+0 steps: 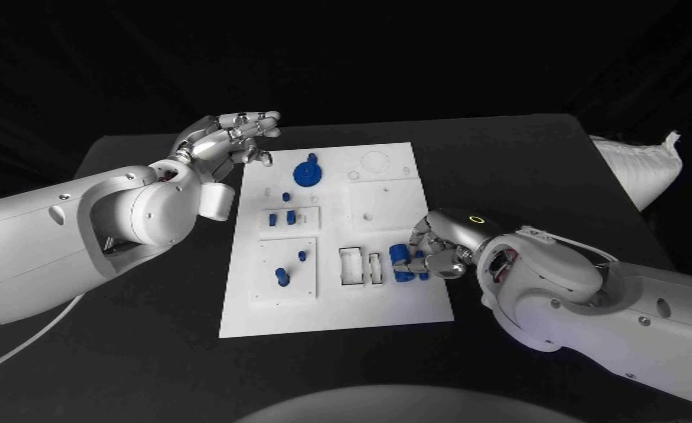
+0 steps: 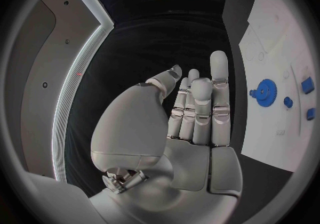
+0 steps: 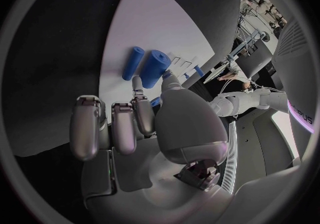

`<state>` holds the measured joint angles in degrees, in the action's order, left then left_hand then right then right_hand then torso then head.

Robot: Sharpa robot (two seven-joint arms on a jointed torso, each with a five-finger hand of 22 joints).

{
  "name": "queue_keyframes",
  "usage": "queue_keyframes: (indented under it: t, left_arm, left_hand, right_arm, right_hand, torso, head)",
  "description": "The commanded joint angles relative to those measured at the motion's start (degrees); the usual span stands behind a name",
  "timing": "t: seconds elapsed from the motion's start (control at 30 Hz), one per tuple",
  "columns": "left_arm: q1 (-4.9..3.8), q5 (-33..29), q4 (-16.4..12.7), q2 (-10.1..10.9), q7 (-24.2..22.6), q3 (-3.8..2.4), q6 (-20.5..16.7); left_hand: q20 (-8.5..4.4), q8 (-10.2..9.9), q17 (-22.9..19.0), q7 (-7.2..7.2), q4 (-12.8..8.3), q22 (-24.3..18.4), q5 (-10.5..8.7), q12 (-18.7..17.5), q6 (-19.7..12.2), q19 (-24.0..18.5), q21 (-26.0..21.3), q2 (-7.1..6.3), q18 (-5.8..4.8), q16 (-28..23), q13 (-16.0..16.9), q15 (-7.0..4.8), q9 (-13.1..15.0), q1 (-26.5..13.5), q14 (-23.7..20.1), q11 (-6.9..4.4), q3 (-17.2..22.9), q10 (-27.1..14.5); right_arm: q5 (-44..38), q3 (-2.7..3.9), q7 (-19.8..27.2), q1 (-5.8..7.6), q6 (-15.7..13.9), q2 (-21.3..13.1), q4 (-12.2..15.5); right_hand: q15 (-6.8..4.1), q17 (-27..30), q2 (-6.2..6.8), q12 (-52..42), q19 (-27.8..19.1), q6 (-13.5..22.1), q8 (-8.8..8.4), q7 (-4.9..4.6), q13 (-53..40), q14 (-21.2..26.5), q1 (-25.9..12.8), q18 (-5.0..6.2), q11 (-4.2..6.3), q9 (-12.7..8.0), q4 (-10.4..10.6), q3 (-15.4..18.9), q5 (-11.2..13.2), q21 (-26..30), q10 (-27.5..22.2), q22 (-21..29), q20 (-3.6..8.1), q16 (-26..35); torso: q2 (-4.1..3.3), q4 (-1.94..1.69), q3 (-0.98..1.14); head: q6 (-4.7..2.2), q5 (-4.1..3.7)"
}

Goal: Assemble the parts on the task board

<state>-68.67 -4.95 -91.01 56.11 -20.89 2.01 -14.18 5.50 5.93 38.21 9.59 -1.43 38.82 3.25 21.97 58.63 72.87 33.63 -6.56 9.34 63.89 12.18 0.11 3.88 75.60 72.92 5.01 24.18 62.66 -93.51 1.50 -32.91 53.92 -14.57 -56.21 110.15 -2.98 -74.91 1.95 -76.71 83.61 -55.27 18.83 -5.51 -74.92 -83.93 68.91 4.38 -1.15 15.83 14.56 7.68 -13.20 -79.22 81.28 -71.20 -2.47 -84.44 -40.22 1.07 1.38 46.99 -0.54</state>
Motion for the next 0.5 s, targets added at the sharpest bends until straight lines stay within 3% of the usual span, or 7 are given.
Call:
queue_keyframes:
  t: [0.03,0.23,0.3,0.5]
  left_arm:
    - [-0.01,-0.13,-0.2,0.04,-0.33,-0.02,1.1]
    - [-0.01,-0.13,-0.2,0.07,-0.29,-0.02,1.19]
    - [-0.01,-0.13,-0.2,0.12,-0.27,-0.02,1.18]
    - [-0.01,-0.13,-0.23,0.22,-0.25,-0.02,1.17]
  left_hand:
    - [0.26,-0.27,-0.08,0.11,-0.3,-0.1,-0.17,0.44,-0.43,0.29,-0.41,0.34,0.99,-0.2,0.13,0.11,-0.03,-0.21,-0.28,-0.03,-0.1,-0.42]
    - [0.27,-0.25,-0.14,0.11,-0.28,-0.1,-0.17,0.51,-0.43,0.28,-0.43,0.36,0.99,-0.21,0.14,0.12,-0.03,-0.25,-0.31,-0.02,-0.12,-0.46]
    - [0.27,-0.25,-0.14,0.11,-0.28,-0.1,-0.17,0.51,-0.43,0.28,-0.43,0.36,0.99,-0.21,0.14,0.12,-0.03,-0.25,-0.31,-0.02,-0.12,-0.46]
    - [0.27,-0.25,-0.14,0.11,-0.28,-0.1,-0.17,0.51,-0.43,0.28,-0.43,0.36,0.99,-0.21,0.14,0.12,-0.03,-0.25,-0.31,-0.02,-0.12,-0.46]
  right_arm:
    - [-2.17,-0.01,-1.3,-0.28,1.85,0.7,-0.49]
    - [-2.34,-0.01,-1.45,-0.87,2.25,2.11,-1.49]
    - [-2.35,-0.01,-1.48,-0.99,2.41,2.42,-1.84]
    - [-2.34,-0.01,-1.55,-1.19,2.85,2.92,-2.52]
  right_hand:
    - [-0.3,-5.78,-0.55,0.11,0.4,0.51,0.39,0.0,-0.92,-4.37,-0.16,-0.63,0.23,0.1,0.24,0.11,-0.24,-0.25,-0.22,-0.05,-0.06,-0.27]
    - [-0.34,-5.81,-0.77,0.1,0.38,0.46,0.73,0.07,-1.05,-4.36,0.09,-0.64,0.28,0.38,0.41,0.21,-0.29,-0.27,-0.19,-0.08,-0.05,-0.29]
    - [-0.36,-5.83,-1.04,0.12,0.37,0.53,1.01,0.11,-1.15,-4.36,0.6,-0.64,0.32,0.64,0.39,0.2,-0.56,-0.28,-0.17,-0.12,-0.03,-0.3]
    - [-0.52,-5.91,-2.24,0.22,0.38,0.48,2.14,0.3,-1.52,-4.35,2.95,-0.66,0.51,1.62,-0.25,-0.23,-3.78,-0.38,-0.05,-0.3,0.1,-0.35]
  torso:
    - [-0.03,-0.02,-0.02]
    - [-0.03,-0.12,-0.01]
    - [-0.05,0.0,0.01]
    - [-0.02,0.06,-0.05]
  head:
    - [0.09,0.13]
    - [0.19,0.26]
    - [0.19,0.45]
    - [0.38,0.56]
